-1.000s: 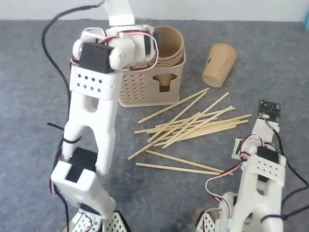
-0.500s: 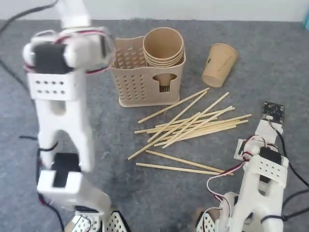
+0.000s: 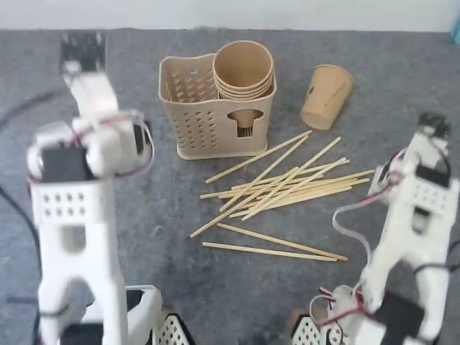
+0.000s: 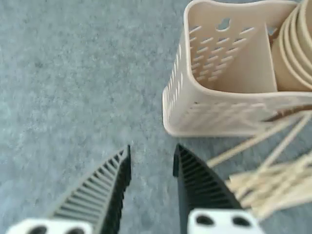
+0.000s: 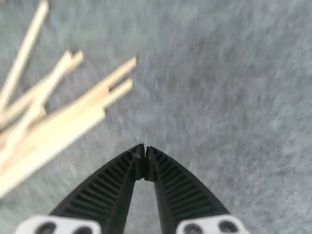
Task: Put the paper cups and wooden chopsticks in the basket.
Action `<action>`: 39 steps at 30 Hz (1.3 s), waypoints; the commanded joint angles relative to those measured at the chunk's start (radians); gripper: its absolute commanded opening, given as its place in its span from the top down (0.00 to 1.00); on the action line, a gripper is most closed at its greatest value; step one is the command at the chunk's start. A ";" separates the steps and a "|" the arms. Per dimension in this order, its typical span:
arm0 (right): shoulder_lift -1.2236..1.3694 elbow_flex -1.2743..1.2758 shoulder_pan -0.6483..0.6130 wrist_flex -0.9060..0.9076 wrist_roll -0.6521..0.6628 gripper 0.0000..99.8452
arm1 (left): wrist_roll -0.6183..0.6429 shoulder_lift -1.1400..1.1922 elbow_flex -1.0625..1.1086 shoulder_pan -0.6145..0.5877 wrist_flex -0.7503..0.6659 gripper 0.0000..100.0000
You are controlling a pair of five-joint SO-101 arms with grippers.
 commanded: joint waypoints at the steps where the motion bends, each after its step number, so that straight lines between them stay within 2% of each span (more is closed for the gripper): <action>1: 0.147 -0.364 -0.005 0.093 -0.060 0.98 | -0.031 -0.206 0.460 -0.026 -0.290 0.87; 5: 0.378 -0.724 -0.047 0.226 -0.109 0.98 | -0.031 -0.247 0.714 -0.072 -0.509 0.87; 9: 0.636 -1.089 -0.101 0.343 -0.183 0.98 | -0.029 -0.244 0.786 -0.126 -0.631 0.87; 12: 0.826 -1.378 -0.136 0.384 -0.226 0.98 | -0.028 -0.244 0.834 -0.118 -0.680 0.87; 16: 1.061 -1.765 -0.168 0.349 -0.276 0.98 | -0.034 -0.244 0.898 -0.060 -0.744 0.87; 22: 1.362 -2.199 -0.213 0.145 -0.288 0.98 | -0.037 -0.244 0.918 -0.057 -0.796 0.87; 26: 1.460 -2.167 -0.243 -0.053 -0.288 0.98 | -0.037 -0.247 0.920 -0.057 -0.796 0.87; 32: 1.488 -1.964 -0.268 -0.278 -0.288 0.98 | -0.037 -0.249 0.920 -0.057 -0.798 0.87; 39: 1.497 -1.883 -0.288 -0.355 -0.285 0.98 | -0.037 -0.244 0.918 -0.055 -0.798 0.87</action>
